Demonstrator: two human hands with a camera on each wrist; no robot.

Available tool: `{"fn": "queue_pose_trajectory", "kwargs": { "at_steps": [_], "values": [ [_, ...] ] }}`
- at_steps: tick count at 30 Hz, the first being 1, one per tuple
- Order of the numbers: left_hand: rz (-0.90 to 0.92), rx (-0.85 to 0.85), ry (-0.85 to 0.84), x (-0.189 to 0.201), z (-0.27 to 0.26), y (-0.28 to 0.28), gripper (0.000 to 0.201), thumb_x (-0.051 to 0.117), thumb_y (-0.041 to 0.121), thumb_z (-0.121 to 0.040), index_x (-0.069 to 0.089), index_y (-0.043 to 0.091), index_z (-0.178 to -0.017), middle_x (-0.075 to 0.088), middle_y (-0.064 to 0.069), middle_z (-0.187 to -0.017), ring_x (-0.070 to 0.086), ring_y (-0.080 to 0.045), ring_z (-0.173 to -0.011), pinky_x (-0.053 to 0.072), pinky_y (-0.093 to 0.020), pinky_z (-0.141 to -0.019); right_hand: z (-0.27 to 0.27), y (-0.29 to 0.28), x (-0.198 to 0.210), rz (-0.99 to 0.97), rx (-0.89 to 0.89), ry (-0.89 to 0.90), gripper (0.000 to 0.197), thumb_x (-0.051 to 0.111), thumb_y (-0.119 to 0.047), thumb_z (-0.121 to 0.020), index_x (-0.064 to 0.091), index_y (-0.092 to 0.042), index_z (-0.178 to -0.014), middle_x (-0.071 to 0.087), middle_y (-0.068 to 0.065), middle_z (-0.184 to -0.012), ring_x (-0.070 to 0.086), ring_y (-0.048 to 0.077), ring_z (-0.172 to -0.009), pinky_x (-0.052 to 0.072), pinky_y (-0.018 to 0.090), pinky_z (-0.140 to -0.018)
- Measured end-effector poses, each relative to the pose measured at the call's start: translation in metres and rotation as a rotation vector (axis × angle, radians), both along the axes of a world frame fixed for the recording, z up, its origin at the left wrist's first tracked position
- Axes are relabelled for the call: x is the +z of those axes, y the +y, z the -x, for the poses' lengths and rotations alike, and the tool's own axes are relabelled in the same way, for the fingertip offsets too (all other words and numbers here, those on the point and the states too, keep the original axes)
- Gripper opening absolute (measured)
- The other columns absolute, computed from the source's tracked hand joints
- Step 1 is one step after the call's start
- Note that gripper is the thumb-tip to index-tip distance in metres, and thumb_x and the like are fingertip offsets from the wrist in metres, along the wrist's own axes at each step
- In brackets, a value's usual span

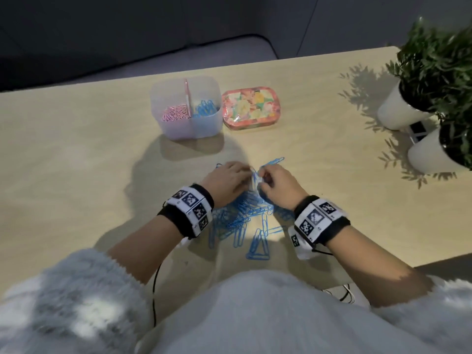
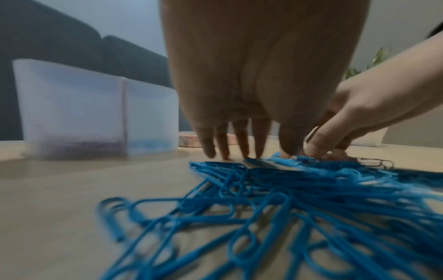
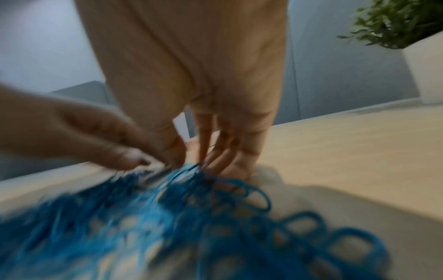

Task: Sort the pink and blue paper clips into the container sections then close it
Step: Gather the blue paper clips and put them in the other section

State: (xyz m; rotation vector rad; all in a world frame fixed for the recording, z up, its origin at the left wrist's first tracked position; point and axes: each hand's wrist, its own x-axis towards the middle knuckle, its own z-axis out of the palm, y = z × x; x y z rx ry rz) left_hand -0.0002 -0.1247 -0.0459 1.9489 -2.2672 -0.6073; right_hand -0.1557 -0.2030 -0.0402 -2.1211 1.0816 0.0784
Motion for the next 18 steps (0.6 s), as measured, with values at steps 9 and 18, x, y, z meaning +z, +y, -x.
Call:
{"fn": "queue_pose_trajectory", "kwargs": {
  "at_steps": [9, 18],
  "values": [
    [-0.174, 0.103, -0.024, 0.014, -0.028, 0.032, 0.110, 0.075, 0.060, -0.057, 0.028, 0.011, -0.143, 0.029, -0.011, -0.148, 0.028, -0.028, -0.135, 0.020, -0.031, -0.114, 0.009, -0.035, 0.012, 0.193, 0.022, 0.216, 0.075, 0.076, -0.055, -0.063, 0.054, -0.011, -0.120, 0.045, 0.013, -0.124, 0.039, 0.031, -0.120, 0.040, 0.040, -0.098],
    [-0.085, 0.015, -0.194, 0.009, -0.013, 0.018, 0.061, 0.064, 0.052, -0.073, 0.053, 0.017, -0.122, 0.050, -0.002, -0.128, 0.047, -0.025, -0.113, 0.036, -0.035, -0.091, -0.011, 0.031, 0.002, 0.200, 0.294, 0.154, 0.072, 0.075, -0.049, -0.065, 0.050, -0.010, -0.120, 0.044, 0.009, -0.118, 0.039, 0.028, -0.111, 0.039, 0.037, -0.095]
  ]
}}
